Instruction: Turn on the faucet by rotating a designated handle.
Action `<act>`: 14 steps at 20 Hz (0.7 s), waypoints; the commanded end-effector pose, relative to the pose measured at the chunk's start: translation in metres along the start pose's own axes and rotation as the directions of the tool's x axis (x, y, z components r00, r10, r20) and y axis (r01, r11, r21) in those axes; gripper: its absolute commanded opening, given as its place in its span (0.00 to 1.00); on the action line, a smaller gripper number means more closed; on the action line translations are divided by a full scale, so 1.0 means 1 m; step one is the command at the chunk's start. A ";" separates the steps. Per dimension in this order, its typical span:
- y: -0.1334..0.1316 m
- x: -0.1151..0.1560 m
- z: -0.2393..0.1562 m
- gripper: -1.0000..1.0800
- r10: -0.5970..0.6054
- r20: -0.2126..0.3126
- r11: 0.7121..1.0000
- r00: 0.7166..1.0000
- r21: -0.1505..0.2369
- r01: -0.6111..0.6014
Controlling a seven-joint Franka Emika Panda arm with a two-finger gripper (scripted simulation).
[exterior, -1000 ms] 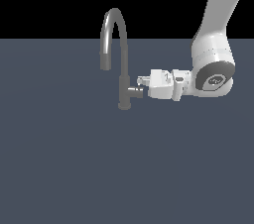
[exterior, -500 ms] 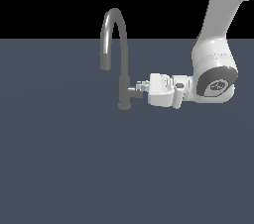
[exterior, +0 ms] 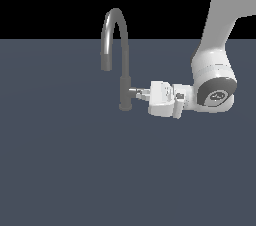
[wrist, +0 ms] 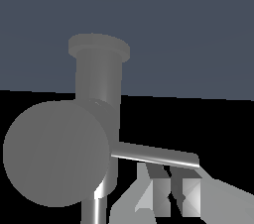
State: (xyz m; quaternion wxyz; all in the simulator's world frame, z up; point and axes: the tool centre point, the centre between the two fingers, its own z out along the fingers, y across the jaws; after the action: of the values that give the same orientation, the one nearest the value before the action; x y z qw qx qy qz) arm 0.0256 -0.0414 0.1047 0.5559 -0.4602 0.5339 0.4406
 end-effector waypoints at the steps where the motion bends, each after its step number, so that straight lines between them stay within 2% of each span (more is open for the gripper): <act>1: 0.012 0.030 0.000 0.00 0.036 -0.006 0.999 0.999 0.002 -0.036; 3: 0.013 0.036 0.000 0.00 0.041 -0.006 0.999 0.999 0.002 -0.041; 4: 0.001 0.012 0.000 0.00 0.002 0.001 1.000 1.000 0.000 -0.002; 14: -0.001 0.057 0.000 0.00 0.035 -0.005 0.999 0.999 0.002 -0.035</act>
State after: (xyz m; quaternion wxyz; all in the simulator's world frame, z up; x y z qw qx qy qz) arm 0.0358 -0.0437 0.0796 0.5583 -0.4630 0.5269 0.4431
